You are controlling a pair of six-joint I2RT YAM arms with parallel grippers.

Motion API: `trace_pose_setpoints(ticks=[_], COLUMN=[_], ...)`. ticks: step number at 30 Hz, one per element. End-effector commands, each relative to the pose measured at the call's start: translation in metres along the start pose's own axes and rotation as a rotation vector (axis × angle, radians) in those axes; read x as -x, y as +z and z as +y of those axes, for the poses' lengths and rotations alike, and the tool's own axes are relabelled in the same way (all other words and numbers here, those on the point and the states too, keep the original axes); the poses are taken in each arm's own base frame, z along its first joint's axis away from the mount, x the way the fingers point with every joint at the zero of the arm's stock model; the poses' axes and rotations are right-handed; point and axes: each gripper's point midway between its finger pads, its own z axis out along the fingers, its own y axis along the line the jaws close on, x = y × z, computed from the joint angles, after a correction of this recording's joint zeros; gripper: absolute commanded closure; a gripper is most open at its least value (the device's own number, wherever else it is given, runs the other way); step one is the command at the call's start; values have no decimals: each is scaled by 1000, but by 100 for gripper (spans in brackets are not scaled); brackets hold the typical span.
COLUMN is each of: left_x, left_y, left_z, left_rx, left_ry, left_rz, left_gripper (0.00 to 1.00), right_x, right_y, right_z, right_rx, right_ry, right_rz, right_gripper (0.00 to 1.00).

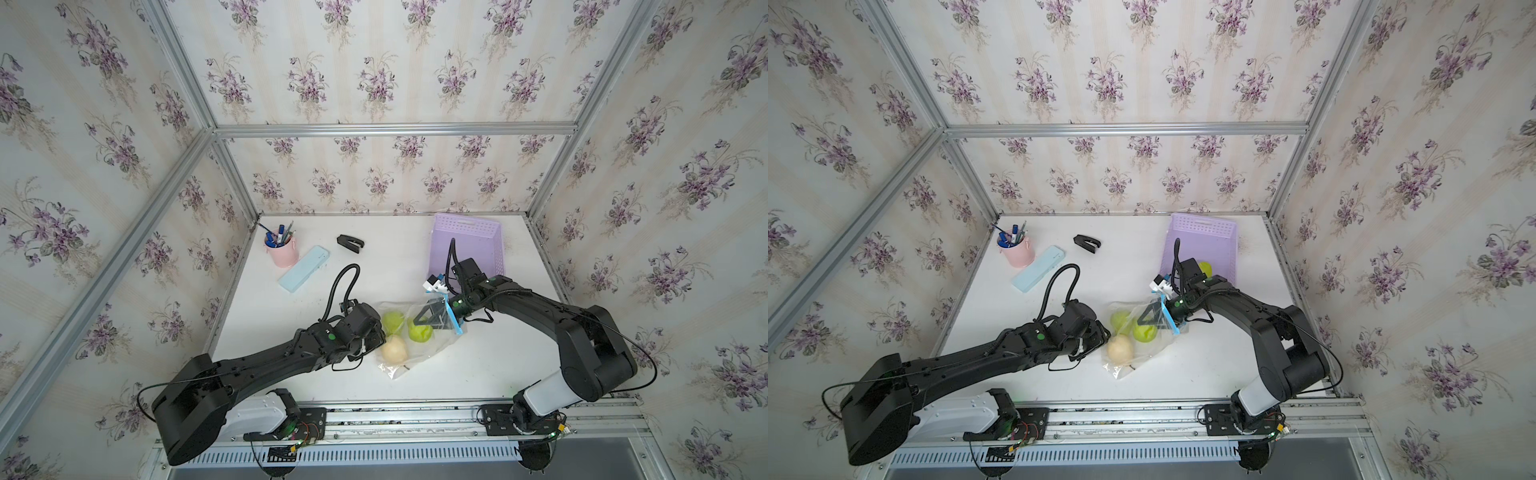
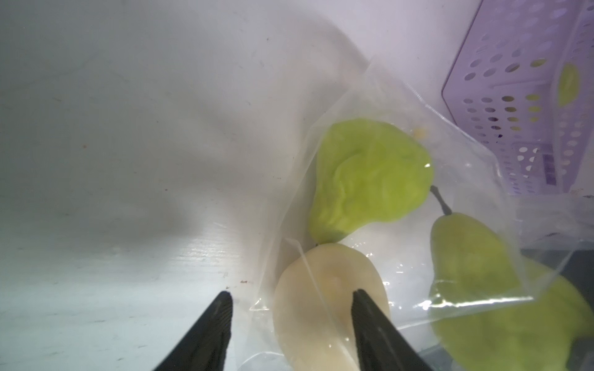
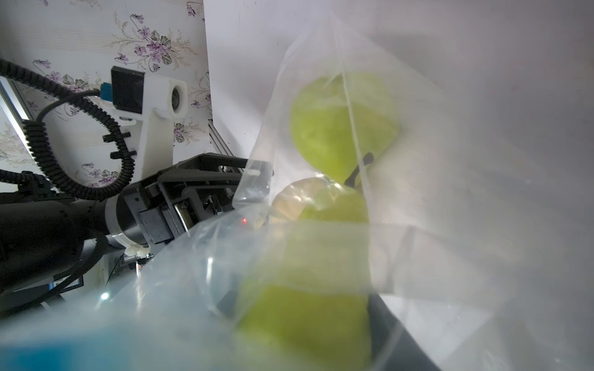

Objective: Open the zip-top bag and take out the pear
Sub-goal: Pick up the pear from the zipper food storage bag.

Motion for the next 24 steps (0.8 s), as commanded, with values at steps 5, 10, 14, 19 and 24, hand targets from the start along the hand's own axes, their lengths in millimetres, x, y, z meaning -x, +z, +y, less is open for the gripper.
trace_pose_setpoints(ticks=[5, 10, 14, 19, 24], left_x=[10, 15, 21, 19, 21], left_y=[9, 3, -3, 0, 7], left_z=[-20, -5, -1, -8, -6], left_rx=[7, 56, 50, -1, -63], left_ry=[60, 59, 61, 68, 19], left_rz=[-21, -32, -41, -32, -70], left_gripper=[76, 83, 84, 42, 0], right_x=[-5, -1, 0, -1, -1], right_y=[1, -11, -19, -19, -16], right_z=[5, 13, 15, 13, 8], right_rx=[36, 31, 28, 33, 36], right_ry=[-1, 4, 15, 20, 34], right_rz=[15, -3, -23, -29, -23], right_gripper=[44, 45, 46, 47, 47])
